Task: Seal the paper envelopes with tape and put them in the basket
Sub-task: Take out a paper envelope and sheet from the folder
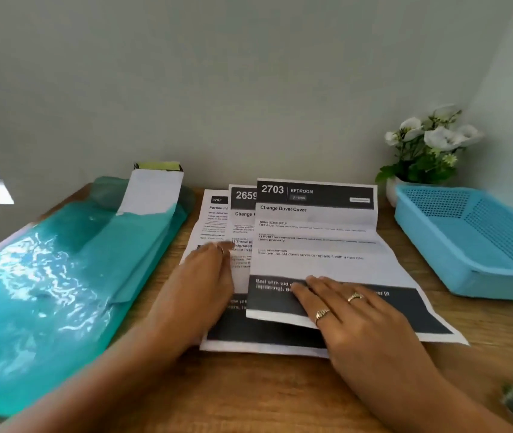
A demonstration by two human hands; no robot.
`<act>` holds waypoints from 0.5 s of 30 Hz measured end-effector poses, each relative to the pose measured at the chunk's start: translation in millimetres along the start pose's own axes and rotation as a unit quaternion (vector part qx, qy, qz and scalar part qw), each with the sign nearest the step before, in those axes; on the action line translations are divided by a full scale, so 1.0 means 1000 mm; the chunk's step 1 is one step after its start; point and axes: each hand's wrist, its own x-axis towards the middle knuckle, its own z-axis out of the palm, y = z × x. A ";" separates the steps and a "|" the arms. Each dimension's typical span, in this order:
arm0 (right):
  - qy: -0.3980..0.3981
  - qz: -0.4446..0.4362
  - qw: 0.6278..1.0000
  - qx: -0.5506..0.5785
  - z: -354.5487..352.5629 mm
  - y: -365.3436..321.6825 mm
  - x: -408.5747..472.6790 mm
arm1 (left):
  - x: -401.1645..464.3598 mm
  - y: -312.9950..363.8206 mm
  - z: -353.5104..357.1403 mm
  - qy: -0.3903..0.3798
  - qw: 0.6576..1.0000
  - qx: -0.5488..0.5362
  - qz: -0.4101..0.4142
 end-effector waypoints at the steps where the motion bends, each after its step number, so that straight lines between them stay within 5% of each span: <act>1: 0.004 0.001 1.000 -0.007 -0.002 -0.001 0.001 | 0.009 0.004 -0.003 -0.006 0.999 -0.029 -0.025; 7: 0.038 -0.011 0.999 0.015 -0.022 -0.024 -0.002 | 0.061 0.010 -0.012 -0.019 0.940 -0.272 -0.207; 12: 0.020 -0.005 0.996 0.081 -0.032 -0.036 -0.005 | 0.067 0.004 -0.010 -0.001 0.940 -0.284 -0.190; 15: -0.072 -0.006 0.992 0.101 -0.050 -0.043 0.002 | 0.064 -0.003 -0.012 0.003 0.926 -0.328 -0.187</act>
